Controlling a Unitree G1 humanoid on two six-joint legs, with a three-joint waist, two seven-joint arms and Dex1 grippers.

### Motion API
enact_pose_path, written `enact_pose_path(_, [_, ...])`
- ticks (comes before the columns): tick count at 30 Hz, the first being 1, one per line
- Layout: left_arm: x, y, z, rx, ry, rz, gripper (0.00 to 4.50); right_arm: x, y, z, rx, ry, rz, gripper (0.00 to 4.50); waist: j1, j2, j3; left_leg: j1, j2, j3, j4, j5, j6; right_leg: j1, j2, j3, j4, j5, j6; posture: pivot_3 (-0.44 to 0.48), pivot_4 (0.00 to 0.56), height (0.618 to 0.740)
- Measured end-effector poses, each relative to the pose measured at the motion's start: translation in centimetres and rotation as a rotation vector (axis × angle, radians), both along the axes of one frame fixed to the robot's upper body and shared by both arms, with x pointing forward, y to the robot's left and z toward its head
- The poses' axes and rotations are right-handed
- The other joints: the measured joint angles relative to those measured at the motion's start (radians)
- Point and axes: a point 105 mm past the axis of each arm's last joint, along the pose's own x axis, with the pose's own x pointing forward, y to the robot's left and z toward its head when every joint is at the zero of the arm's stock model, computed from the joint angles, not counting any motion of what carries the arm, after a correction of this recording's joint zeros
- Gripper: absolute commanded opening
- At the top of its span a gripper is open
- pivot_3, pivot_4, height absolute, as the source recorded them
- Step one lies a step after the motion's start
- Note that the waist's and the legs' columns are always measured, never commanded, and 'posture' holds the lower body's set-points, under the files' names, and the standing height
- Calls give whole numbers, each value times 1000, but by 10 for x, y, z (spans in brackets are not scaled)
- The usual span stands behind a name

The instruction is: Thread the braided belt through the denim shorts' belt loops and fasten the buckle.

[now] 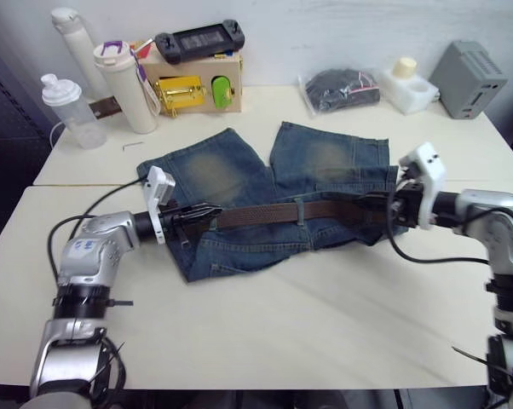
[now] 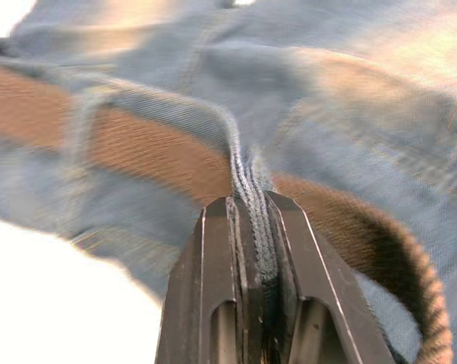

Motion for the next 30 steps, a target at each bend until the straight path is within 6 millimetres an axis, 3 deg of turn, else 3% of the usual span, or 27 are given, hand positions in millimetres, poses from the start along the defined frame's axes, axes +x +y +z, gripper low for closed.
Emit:
enact_pose_path(5, [-45,-1,-8,134,-189,-85,174,-47,-6,-20,-83,-1,142,0,10,0,0,1,1,3,-1,0,0,4,1,0,-10,0,0,0,150,733])
enact_pose_path(10, [-79,7,-45,365,-423,-179,174,-84,-15,-59,-299,57,287,0,36,0,0,3,2,10,-1,0,0,4,1,3,-14,1,3,0,150,733])
enact_pose_path(14, [-101,11,-71,451,-456,-272,174,-99,-31,-84,-450,152,326,0,52,-1,0,3,2,11,0,-1,2,5,1,6,-15,2,4,0,150,733])
enact_pose_path(18, [-122,12,-90,504,-425,-367,174,-103,-35,-85,-468,183,333,0,52,-1,1,3,2,12,0,-1,2,4,1,7,-15,2,5,0,150,733])
enact_pose_path(21, [-126,15,-94,527,-382,-381,1124,-108,-33,-84,-452,196,352,1303,52,-1,1,4,2,12,-1,-1,2,5,1,7,-15,2,5,0,150,733])
enact_pose_path(27, [-131,13,-87,516,-279,-389,3903,-119,-23,-63,-331,211,390,4270,51,-2,1,5,3,13,-1,-1,2,5,1,8,-15,3,5,0,150,733])
enact_pose_path(28, [-133,12,-83,506,-249,-399,4371,-122,-20,-56,-287,215,410,4500,51,-3,3,5,3,13,-1,-1,2,5,1,8,-15,3,5,0,150,733])
enact_pose_path(30, [-138,11,-71,488,-193,-417,4451,-126,-15,-36,-219,210,452,4500,51,-3,5,5,3,13,-1,-1,3,6,1,9,-15,3,5,0,150,733])
